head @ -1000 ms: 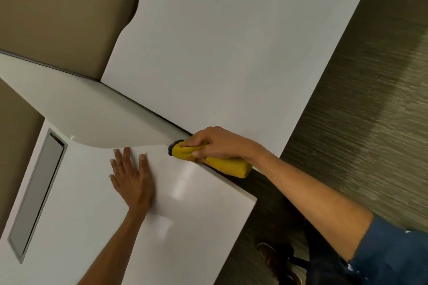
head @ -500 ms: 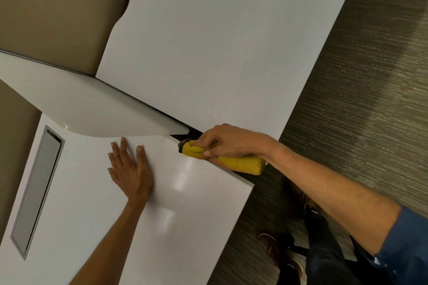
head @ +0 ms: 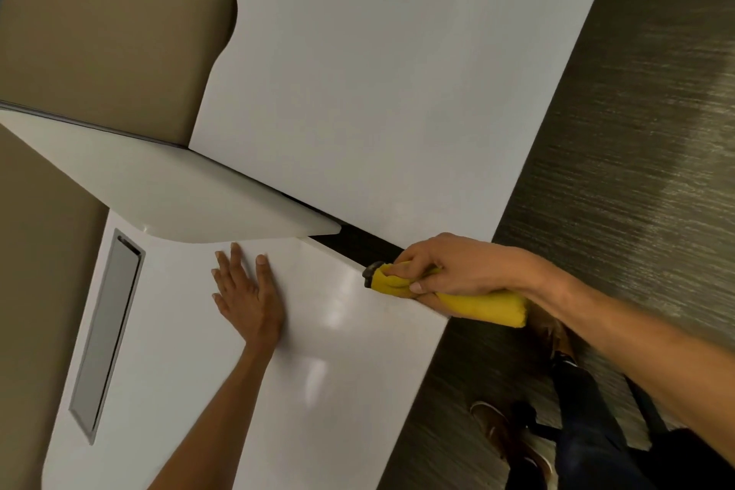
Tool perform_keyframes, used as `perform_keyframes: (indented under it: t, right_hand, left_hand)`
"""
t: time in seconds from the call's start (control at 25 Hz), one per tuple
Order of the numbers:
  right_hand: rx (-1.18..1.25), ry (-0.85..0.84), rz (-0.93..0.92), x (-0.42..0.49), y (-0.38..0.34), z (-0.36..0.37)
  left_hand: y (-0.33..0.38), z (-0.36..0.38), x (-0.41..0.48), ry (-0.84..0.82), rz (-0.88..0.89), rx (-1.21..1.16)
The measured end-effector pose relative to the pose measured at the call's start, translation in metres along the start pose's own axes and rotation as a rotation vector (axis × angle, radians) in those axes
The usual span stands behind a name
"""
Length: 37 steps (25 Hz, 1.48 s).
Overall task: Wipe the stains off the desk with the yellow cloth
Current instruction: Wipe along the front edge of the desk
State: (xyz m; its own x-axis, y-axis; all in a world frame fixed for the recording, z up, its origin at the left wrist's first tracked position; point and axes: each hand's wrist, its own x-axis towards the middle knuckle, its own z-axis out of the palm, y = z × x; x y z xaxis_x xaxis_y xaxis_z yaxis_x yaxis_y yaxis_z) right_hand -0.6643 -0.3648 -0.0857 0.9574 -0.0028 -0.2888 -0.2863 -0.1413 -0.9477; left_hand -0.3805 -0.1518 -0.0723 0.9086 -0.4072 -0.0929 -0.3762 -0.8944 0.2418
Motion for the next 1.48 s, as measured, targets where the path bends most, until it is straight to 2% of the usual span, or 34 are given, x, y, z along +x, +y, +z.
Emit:
perform_keyframes:
  t: [0.64,0.88,0.96,1.12,1.24,1.48]
  right_hand:
    - [-0.016,0.022,0.071,-0.068,0.016,0.016]
    - [0.192,0.072,0.071,-0.094,0.028,0.02]
    - [0.288,0.177,0.082,-0.102,0.035,0.029]
    - [0.493,0.509,0.152,-0.11,0.037,0.067]
    - [0.523,0.717,0.179,-0.105,0.031,0.1]
    - [0.6,1.007,0.142,-0.084,0.005,0.155]
  left_hand:
    - [0.004,-0.001,-0.001,0.003,-0.019,0.022]
    - [0.009,-0.002,-0.004,0.007,-0.027,0.031]
    - [0.009,-0.002,-0.005,0.008,-0.024,0.032]
    - [0.008,-0.003,-0.006,0.003,-0.01,0.036]
    - [0.008,-0.004,-0.007,-0.006,0.006,0.031]
    - [0.009,-0.008,-0.013,-0.019,0.029,0.032]
